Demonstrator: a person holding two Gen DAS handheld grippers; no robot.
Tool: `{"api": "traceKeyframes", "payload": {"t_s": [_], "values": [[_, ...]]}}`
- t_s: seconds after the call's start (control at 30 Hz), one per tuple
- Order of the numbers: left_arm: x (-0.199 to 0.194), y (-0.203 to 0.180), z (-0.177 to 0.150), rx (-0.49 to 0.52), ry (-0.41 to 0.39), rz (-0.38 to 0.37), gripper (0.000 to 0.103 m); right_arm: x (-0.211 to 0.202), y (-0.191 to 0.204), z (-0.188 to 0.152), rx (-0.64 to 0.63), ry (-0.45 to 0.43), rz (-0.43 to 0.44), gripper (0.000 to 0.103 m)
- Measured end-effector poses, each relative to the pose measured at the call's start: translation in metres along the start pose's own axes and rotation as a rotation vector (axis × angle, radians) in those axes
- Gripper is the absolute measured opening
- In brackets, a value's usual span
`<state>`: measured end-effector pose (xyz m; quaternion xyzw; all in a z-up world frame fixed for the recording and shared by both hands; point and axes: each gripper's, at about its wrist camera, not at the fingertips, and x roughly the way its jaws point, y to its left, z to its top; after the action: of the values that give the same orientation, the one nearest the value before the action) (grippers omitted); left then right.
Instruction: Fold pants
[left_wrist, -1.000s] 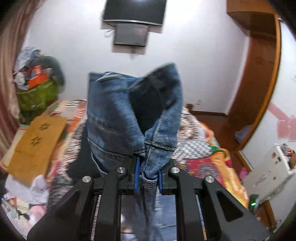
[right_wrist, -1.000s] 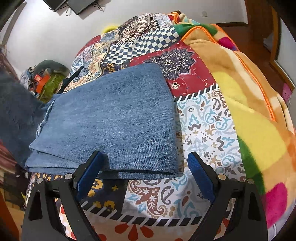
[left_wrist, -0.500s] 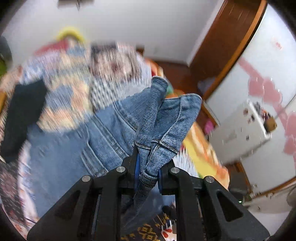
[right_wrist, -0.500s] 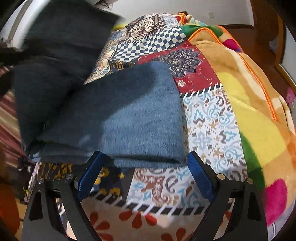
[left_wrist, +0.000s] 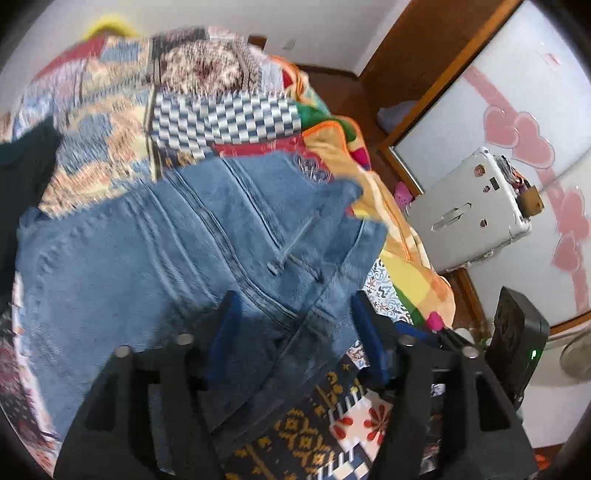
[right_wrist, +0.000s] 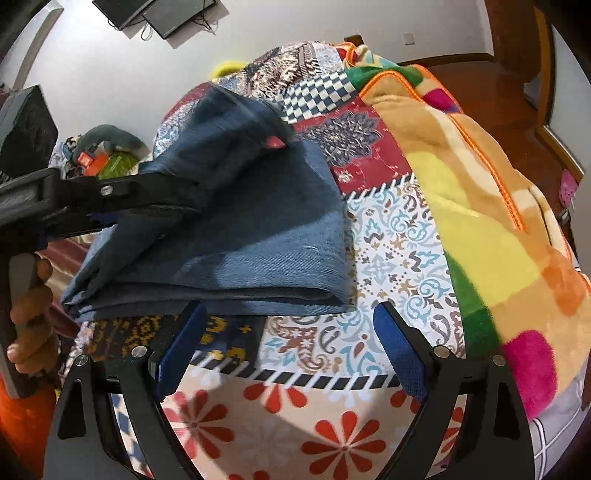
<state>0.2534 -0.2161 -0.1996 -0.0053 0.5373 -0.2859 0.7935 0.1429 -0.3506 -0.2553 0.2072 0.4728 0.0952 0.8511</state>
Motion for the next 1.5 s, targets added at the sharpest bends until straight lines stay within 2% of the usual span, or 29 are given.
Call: {"api": "traceKeyframes", "payload": {"t_s": [0.17, 0.27, 0.33, 0.47, 0.53, 0.57, 0.67, 0.73, 0.8, 0.9, 0.93, 1.03, 1.23, 1.37, 1.43, 1.5], "values": [[-0.044, 0.031, 0.008, -0.043, -0.125, 0.06, 0.076, -0.004, 0.011, 0.0, -0.011, -0.005, 0.019, 0.09], [-0.062, 0.062, 0.023, -0.078, -0.204, 0.195, 0.087, -0.003, 0.019, 0.001, -0.025, 0.005, 0.031, 0.09], [-0.064, 0.085, 0.036, -0.089, -0.223, 0.255, 0.097, 0.001, 0.025, 0.002, -0.038, 0.017, 0.038, 0.09], [-0.037, 0.147, 0.07, -0.126, -0.149, 0.417, 0.098, 0.011, 0.036, -0.001, -0.048, 0.056, 0.07, 0.09], [-0.018, 0.168, 0.08, -0.127, -0.101, 0.465, 0.098, 0.018, 0.041, 0.0, -0.056, 0.069, 0.068, 0.09], [-0.002, 0.181, 0.082, -0.118, -0.052, 0.48, 0.098, 0.019, 0.044, -0.001, -0.06, 0.076, 0.065, 0.09], [0.03, 0.203, 0.073, -0.097, 0.066, 0.481, 0.098, 0.028, 0.052, 0.003, -0.093, 0.095, 0.059, 0.09], [0.045, 0.212, 0.059, -0.055, 0.092, 0.506, 0.099, 0.033, 0.056, 0.008, -0.112, 0.106, 0.044, 0.092], [0.039, 0.222, 0.044, -0.064, 0.043, 0.447, 0.099, 0.037, 0.059, 0.013, -0.122, 0.114, 0.033, 0.092], [0.027, 0.236, 0.029, -0.094, 0.056, 0.386, 0.1, 0.04, 0.058, 0.023, -0.127, 0.119, 0.025, 0.092], [0.023, 0.239, 0.022, -0.091, 0.055, 0.383, 0.103, 0.04, 0.058, 0.027, -0.123, 0.122, 0.033, 0.092], [0.004, 0.244, -0.009, -0.08, 0.038, 0.381, 0.103, 0.045, 0.063, 0.04, -0.136, 0.12, 0.041, 0.092], [-0.047, 0.261, -0.076, -0.145, 0.021, 0.409, 0.103, 0.058, 0.089, 0.057, -0.197, 0.097, 0.041, 0.091], [-0.064, 0.259, -0.115, -0.19, 0.016, 0.411, 0.103, 0.056, 0.101, 0.056, -0.223, 0.076, 0.046, 0.091], [-0.071, 0.254, -0.127, -0.208, -0.002, 0.403, 0.103, 0.053, 0.104, 0.054, -0.235, 0.068, 0.037, 0.091], [-0.076, 0.253, -0.14, -0.26, -0.013, 0.361, 0.103, 0.049, 0.106, 0.052, -0.239, 0.063, 0.037, 0.091]]}}
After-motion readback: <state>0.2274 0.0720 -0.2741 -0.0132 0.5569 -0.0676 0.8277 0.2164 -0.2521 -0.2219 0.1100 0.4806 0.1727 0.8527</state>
